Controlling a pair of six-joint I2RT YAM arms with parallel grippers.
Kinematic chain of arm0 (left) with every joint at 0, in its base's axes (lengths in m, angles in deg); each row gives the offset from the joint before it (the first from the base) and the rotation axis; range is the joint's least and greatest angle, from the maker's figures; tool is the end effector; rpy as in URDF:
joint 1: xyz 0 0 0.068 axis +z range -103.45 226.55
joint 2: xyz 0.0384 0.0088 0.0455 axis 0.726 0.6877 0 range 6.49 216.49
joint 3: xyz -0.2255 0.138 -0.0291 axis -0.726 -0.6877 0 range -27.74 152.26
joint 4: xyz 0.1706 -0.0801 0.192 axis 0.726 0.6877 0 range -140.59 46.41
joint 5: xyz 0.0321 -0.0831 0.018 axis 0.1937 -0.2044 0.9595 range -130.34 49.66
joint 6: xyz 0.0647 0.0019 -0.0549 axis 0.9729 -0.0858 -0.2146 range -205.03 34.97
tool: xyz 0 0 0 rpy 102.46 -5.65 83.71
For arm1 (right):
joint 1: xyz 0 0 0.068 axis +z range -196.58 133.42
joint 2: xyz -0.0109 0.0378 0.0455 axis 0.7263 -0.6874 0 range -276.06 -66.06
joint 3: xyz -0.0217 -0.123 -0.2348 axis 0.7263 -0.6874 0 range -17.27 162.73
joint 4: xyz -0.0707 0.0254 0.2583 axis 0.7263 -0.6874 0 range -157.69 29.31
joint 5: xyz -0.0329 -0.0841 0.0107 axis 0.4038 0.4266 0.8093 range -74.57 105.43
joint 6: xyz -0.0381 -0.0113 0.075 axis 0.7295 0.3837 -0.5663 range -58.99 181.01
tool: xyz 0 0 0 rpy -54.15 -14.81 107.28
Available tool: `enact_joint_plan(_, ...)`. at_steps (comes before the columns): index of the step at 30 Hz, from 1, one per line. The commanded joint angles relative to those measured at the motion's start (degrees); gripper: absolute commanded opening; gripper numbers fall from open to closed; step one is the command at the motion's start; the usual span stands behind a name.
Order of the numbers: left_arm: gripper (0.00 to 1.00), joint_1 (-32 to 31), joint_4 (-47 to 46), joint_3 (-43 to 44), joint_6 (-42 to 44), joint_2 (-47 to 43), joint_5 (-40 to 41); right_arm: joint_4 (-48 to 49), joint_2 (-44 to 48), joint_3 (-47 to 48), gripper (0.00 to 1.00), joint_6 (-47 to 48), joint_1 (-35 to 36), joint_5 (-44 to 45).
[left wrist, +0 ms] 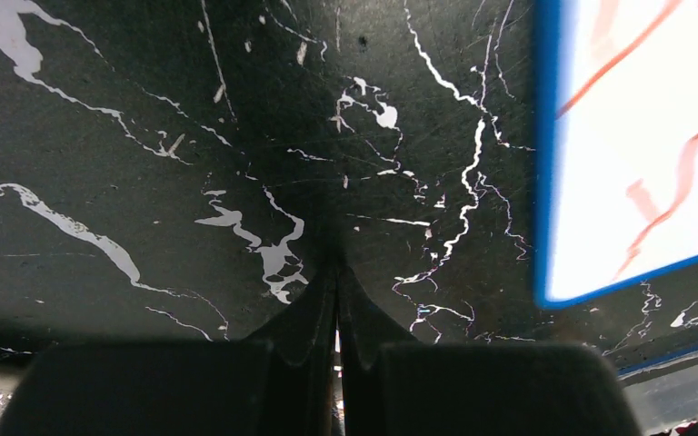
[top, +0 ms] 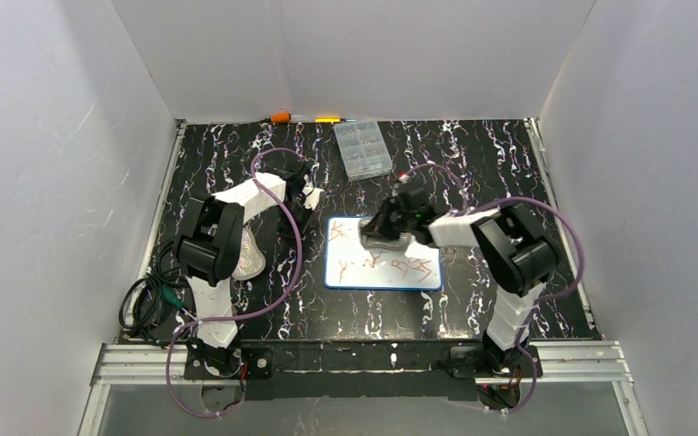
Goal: Erase the whiteboard
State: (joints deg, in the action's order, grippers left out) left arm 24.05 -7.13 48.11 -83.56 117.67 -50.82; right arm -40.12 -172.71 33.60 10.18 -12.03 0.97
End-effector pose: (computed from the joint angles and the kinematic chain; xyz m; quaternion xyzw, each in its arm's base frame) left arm 0.3483 -0.1589 0.1112 0.2145 0.9676 -0.1072 0.0791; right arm 0.3229 0.2450 0.0998 0.0674 0.8801 0.3917 0.2598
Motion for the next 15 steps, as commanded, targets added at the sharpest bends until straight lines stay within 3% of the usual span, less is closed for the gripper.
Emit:
enact_joint_plan(1,0.0,0.26,-1.8,-0.46,0.46,1.13,-1.15,-4.3,4.28,-4.01,0.01,1.33,-4.49,0.09)
enact_joint_plan(8,0.0,0.24,-1.07,2.1,-1.83,0.94,-6.31,-1.38,-1.41,0.05,0.01,-2.86,2.91,1.33)
enact_joint_plan(15,0.28,0.18,-1.11,0.73,-4.6,0.68,-11.22,-3.72,1.48,-1.24,0.01,-7.87,7.28,15.51)
